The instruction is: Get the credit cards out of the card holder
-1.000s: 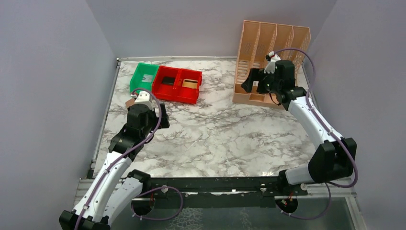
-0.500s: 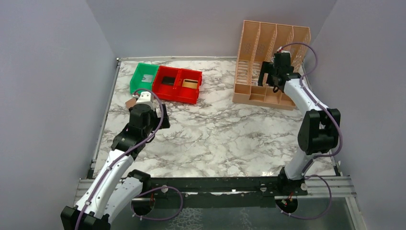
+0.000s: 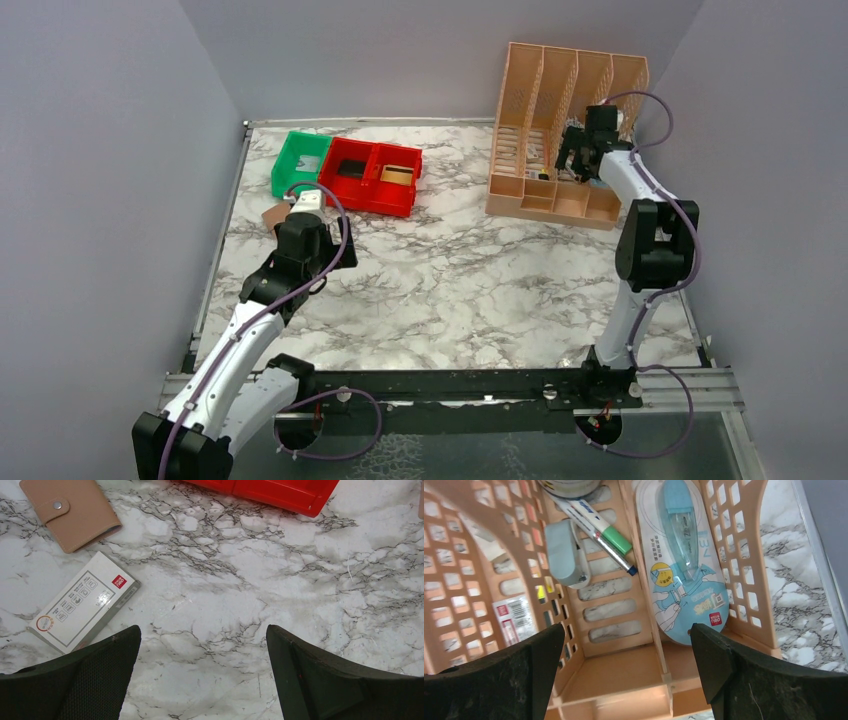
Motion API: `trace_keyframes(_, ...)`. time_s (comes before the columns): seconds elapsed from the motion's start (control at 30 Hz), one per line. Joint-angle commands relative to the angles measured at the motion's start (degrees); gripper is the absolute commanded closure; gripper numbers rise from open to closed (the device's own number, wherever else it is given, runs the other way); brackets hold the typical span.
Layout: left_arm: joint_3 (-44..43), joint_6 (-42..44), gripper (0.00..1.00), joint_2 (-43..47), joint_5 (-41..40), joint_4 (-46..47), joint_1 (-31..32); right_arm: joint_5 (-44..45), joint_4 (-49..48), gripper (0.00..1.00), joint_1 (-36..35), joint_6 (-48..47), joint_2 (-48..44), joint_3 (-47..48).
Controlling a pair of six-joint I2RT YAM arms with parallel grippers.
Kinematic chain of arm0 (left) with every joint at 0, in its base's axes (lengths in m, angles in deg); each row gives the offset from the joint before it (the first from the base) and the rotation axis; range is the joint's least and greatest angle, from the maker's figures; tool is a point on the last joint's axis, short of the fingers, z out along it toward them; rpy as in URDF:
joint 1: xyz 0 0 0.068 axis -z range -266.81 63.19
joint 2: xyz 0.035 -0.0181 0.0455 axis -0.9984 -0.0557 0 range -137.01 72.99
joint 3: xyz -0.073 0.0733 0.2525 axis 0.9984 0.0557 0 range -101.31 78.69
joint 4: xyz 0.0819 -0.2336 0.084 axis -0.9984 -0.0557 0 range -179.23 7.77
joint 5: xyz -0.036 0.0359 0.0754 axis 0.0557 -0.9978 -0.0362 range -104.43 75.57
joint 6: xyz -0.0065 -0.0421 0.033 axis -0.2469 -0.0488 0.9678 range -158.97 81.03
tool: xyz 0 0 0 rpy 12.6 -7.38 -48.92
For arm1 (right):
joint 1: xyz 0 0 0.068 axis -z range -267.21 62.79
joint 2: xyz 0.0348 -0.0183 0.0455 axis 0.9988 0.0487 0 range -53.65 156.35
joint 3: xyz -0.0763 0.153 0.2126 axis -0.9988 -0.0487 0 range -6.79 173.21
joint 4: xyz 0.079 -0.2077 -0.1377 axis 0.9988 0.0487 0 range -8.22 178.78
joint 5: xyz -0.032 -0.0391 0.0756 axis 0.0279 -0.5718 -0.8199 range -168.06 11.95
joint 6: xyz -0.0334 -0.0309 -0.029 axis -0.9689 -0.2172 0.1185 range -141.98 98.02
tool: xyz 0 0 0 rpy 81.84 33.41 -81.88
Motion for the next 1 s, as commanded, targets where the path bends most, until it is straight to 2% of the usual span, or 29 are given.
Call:
trace_keyframes(0.0, -1.27, 0.08, 0.01, 0.34, 0.80, 1.18, -0.20, 4.42, 0.74, 0.01, 1.86, 2.99, 2.35, 0.71)
trace_keyframes(0.2, -1.32, 0.08, 0.01, 0.25, 0.75, 1.19, -0.28, 5.61, 0.11, 0.01, 4.05, 5.92, 0.33, -3.95)
trace_keyframes(0.57, -1.43, 0.08, 0.01, -0.45, 1.60, 1.19, -0.28, 11.13, -1.69, 0.01, 6.59, 16.78, -10.84, -20.30)
trace_keyframes(0.73, -1.43, 0.08, 0.01, -0.73, 1.96, 1.18, -0.28, 12.31, -3.31, 0.01, 8.09, 17.90, -15.32, -25.54)
trace_keyframes(0.83, -1.58, -0.01, 0.01, -1.30, 2.38, 1.23, -0.33, 7.65, -6.39, 0.01, 8.11, 13.74, -19.19, -26.33)
trace_keyframes(0.97, -1.73, -0.09, 0.01, -1.73, 2.55, 1.22, -0.28, -6.12, -11.18, 0.01, 8.11, 8.06, -25.59, -27.33)
